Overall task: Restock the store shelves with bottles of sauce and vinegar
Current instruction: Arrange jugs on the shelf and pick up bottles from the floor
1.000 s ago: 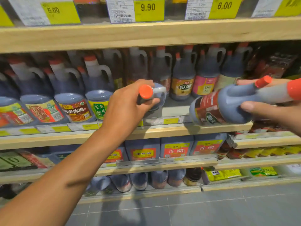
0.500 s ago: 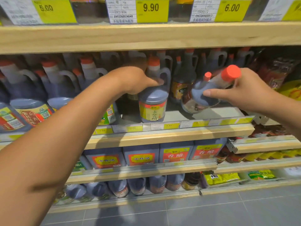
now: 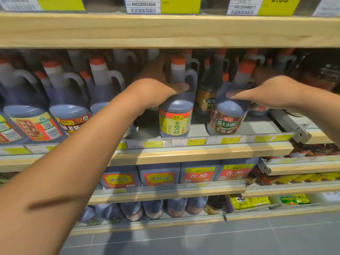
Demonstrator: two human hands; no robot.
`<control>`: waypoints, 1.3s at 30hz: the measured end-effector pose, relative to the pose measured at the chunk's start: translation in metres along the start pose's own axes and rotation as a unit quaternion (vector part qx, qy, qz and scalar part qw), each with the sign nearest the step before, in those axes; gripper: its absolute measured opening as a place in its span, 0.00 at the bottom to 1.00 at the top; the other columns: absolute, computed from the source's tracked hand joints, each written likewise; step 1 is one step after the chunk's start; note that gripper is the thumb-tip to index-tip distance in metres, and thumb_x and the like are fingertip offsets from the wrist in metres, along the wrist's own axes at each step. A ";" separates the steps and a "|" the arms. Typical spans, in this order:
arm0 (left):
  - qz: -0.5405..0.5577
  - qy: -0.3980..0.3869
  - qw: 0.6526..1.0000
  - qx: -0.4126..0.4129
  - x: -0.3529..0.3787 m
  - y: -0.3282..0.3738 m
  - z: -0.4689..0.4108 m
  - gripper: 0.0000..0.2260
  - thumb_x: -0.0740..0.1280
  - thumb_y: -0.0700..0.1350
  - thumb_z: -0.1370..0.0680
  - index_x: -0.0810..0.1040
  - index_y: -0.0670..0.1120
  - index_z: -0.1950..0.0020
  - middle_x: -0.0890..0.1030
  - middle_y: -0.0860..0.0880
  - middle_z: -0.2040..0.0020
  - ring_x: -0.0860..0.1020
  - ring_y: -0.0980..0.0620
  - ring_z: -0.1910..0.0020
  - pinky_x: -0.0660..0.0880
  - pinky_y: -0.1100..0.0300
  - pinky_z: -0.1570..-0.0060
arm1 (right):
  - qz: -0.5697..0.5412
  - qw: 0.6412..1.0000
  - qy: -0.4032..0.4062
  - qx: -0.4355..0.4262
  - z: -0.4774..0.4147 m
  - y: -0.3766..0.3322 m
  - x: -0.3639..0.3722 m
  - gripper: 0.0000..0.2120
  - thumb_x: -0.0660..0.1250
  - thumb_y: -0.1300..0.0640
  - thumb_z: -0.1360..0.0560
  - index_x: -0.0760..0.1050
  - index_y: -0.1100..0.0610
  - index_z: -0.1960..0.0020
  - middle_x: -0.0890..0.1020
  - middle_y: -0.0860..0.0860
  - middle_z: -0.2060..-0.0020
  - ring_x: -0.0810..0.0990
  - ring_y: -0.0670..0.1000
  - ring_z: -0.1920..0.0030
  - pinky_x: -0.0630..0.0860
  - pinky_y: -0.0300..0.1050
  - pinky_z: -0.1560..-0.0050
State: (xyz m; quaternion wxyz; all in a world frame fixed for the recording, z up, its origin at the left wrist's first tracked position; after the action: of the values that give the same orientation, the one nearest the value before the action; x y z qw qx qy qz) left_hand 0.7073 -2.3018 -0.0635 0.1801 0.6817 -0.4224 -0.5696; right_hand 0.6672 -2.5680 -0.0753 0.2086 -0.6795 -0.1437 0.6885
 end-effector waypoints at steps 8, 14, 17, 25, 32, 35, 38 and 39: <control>0.063 0.072 0.993 -0.074 0.009 -0.035 0.049 0.33 0.76 0.60 0.27 0.69 0.51 0.26 0.80 0.50 0.37 0.80 0.49 0.40 0.78 0.49 0.38 | -0.094 0.989 0.107 -0.036 0.003 0.008 0.005 0.30 0.78 0.42 0.29 0.73 0.53 0.34 0.83 0.55 0.43 0.82 0.56 0.44 0.80 0.56 0.44; 0.148 0.156 0.976 -0.014 -0.014 -0.058 0.142 0.15 0.72 0.52 0.23 0.76 0.62 0.37 0.81 0.60 0.42 0.80 0.62 0.42 0.77 0.69 0.48 | -0.333 0.867 0.342 -0.146 0.104 0.007 0.032 0.16 0.74 0.51 0.27 0.71 0.46 0.43 0.76 0.44 0.57 0.74 0.42 0.62 0.72 0.33 0.61; 0.151 0.282 0.948 -0.003 -0.050 -0.081 0.175 0.14 0.73 0.47 0.24 0.76 0.63 0.45 0.81 0.54 0.48 0.81 0.58 0.56 0.76 0.68 0.59 | -0.378 0.900 0.171 -0.135 0.078 -0.025 0.096 0.16 0.77 0.54 0.26 0.77 0.48 0.41 0.83 0.46 0.52 0.81 0.40 0.54 0.77 0.31 0.54; -0.076 0.277 0.957 0.037 -0.087 -0.079 0.148 0.33 0.73 0.49 0.22 0.60 0.55 0.21 0.62 0.56 0.21 0.79 0.59 0.63 0.77 0.61 0.63 | -0.314 0.941 0.049 -0.116 0.008 -0.079 0.126 0.31 0.76 0.40 0.30 0.76 0.53 0.32 0.85 0.46 0.42 0.83 0.46 0.41 0.79 0.53 0.36; -0.197 0.171 0.965 -0.032 -0.072 -0.101 0.151 0.25 0.66 0.57 0.18 0.62 0.69 0.23 0.58 0.58 0.18 0.81 0.52 0.59 0.81 0.47 0.58 | -0.294 0.946 0.091 -0.102 0.012 -0.086 0.139 0.33 0.72 0.31 0.34 0.77 0.50 0.37 0.85 0.43 0.44 0.83 0.42 0.44 0.78 0.42 0.45; -0.193 0.164 0.967 -0.034 -0.071 -0.101 0.153 0.26 0.65 0.56 0.18 0.59 0.70 0.22 0.55 0.59 0.17 0.81 0.54 0.58 0.81 0.48 0.59 | -0.309 0.942 0.091 -0.096 0.013 -0.106 0.148 0.26 0.75 0.37 0.31 0.78 0.50 0.39 0.85 0.43 0.47 0.83 0.41 0.46 0.79 0.40 0.47; -0.190 0.162 0.968 -0.038 -0.069 -0.102 0.153 0.29 0.66 0.54 0.18 0.57 0.71 0.22 0.54 0.59 0.17 0.81 0.55 0.60 0.81 0.49 0.62 | -0.341 0.930 0.091 -0.102 0.018 -0.128 0.158 0.24 0.77 0.40 0.30 0.79 0.50 0.39 0.86 0.42 0.48 0.83 0.41 0.46 0.80 0.45 0.43; -0.189 0.159 0.968 -0.040 -0.068 -0.103 0.154 0.30 0.66 0.53 0.18 0.56 0.70 0.22 0.53 0.59 0.16 0.82 0.55 0.61 0.81 0.49 0.63 | -0.348 0.927 0.089 -0.103 0.020 -0.132 0.160 0.25 0.77 0.40 0.30 0.79 0.50 0.38 0.86 0.42 0.48 0.83 0.40 0.46 0.81 0.46 0.43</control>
State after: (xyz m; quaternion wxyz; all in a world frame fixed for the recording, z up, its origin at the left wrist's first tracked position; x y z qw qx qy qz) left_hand 0.6033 -2.1530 -0.1400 0.1609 0.8232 -0.2288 -0.4942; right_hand 0.6610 -2.3738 -0.1512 0.3764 -0.6628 -0.4221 0.4907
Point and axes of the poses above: each hand's wrist, its own z-axis away from the middle knuckle, its own x-axis out of the palm, y = z × x, the point moved 10 cm from there along -z, towards the middle knuckle
